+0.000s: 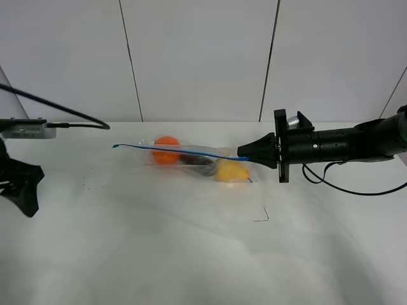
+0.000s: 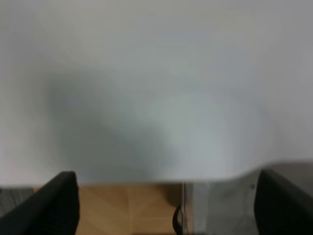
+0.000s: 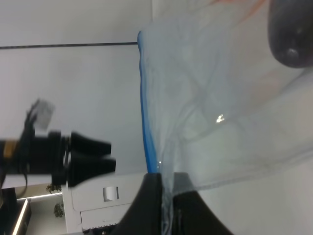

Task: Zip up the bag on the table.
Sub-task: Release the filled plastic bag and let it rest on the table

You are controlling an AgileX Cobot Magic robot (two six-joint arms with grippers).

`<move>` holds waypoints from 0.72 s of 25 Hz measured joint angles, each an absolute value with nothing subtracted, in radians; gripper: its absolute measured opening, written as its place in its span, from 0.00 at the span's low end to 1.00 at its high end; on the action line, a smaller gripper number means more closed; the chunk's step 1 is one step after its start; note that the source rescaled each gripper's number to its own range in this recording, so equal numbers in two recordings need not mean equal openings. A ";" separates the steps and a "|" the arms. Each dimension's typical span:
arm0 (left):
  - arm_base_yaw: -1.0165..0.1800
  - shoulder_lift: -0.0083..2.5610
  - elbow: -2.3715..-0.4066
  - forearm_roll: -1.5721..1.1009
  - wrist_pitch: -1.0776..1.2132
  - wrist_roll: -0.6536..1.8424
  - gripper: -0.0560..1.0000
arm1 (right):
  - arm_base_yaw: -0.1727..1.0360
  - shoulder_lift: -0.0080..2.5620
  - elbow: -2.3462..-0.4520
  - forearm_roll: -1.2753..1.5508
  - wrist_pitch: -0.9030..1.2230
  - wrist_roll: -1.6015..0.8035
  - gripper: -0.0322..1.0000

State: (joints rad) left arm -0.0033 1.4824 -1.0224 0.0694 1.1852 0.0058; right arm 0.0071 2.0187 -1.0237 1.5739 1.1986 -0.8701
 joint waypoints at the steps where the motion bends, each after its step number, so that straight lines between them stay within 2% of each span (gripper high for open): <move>1: -0.003 1.434 -0.984 0.069 1.185 0.006 1.00 | 0.007 2.019 -1.024 1.574 1.199 -0.870 0.03; 10: -0.003 0.986 -0.613 0.066 1.132 0.000 1.00 | 0.007 2.019 -1.024 1.574 1.199 -0.870 0.03; 18: -0.003 0.584 -0.502 0.013 1.069 0.007 1.00 | 0.007 2.019 -1.024 1.573 1.199 -0.870 0.03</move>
State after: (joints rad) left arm -0.0033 0.5839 -0.5021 0.0133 1.0692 0.0071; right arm 0.0071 2.0187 -1.0237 1.5730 1.1986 -0.8701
